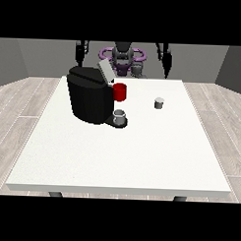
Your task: Insert the coffee pod into the coffee machine and close the lid
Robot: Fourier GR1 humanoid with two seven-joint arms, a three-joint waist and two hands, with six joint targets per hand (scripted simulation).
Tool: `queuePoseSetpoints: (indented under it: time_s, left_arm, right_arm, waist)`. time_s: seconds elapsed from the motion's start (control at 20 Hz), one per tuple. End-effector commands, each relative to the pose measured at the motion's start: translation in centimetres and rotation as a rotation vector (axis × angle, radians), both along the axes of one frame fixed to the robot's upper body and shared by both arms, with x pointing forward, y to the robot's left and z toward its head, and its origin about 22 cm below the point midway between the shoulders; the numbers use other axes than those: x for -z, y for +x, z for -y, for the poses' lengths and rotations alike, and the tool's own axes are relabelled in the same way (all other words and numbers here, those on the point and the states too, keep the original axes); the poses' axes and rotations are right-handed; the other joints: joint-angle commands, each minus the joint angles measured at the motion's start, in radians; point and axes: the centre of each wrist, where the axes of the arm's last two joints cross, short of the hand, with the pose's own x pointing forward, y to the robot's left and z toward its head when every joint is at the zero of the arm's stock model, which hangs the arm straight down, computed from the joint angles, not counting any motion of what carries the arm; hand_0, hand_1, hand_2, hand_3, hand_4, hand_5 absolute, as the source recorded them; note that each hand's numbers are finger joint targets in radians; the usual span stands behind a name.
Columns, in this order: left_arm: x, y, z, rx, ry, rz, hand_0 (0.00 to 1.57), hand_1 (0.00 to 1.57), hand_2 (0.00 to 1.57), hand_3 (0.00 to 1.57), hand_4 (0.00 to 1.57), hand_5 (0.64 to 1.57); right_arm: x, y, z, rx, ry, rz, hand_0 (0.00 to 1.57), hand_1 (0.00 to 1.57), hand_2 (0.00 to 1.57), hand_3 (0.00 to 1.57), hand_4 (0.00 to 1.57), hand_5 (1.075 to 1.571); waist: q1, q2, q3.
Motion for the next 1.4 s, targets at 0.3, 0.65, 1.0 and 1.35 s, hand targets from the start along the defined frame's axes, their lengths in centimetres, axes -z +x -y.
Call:
queuePoseSetpoints:
  time_s: [0.3,0.65,1.0,1.35]
  left_arm:
    - [-2.4,0.6,-3.9,0.26,0.291,0.148,0.0,0.0,0.0,0.0,0.0,1.571]
    - [-3.7,2.7,-6.2,0.265,0.429,0.134,0.0,0.0,0.0,0.0,0.0,1.571]
    - [-6.2,7.1,-7.8,0.231,0.554,0.052,0.0,0.0,0.0,0.0,0.0,1.571]
    - [-8.0,9.6,-12.2,0.189,0.669,-0.002,0.0,0.0,0.0,0.0,0.0,1.571]
  right_arm:
    - [0.7,0.6,2.4,0.203,-0.139,0.025,0.0,0.0,0.0,0.0,0.0,1.571]
    - [0.7,1.8,1.3,0.231,-0.171,0.049,0.0,0.0,0.0,0.0,0.0,1.571]
    - [-1.5,3.8,-1.8,0.125,-0.145,0.095,0.0,0.0,0.0,0.0,0.0,1.571]
    - [-3.1,4.6,-3.2,0.078,-0.157,0.126,0.0,0.0,0.0,0.0,0.0,1.571]
  waist:
    - [-0.005,0.015,0.0251]
    - [-0.022,0.053,0.0259]
    - [-0.099,0.136,0.0259]
    - [-0.164,0.235,0.0254]
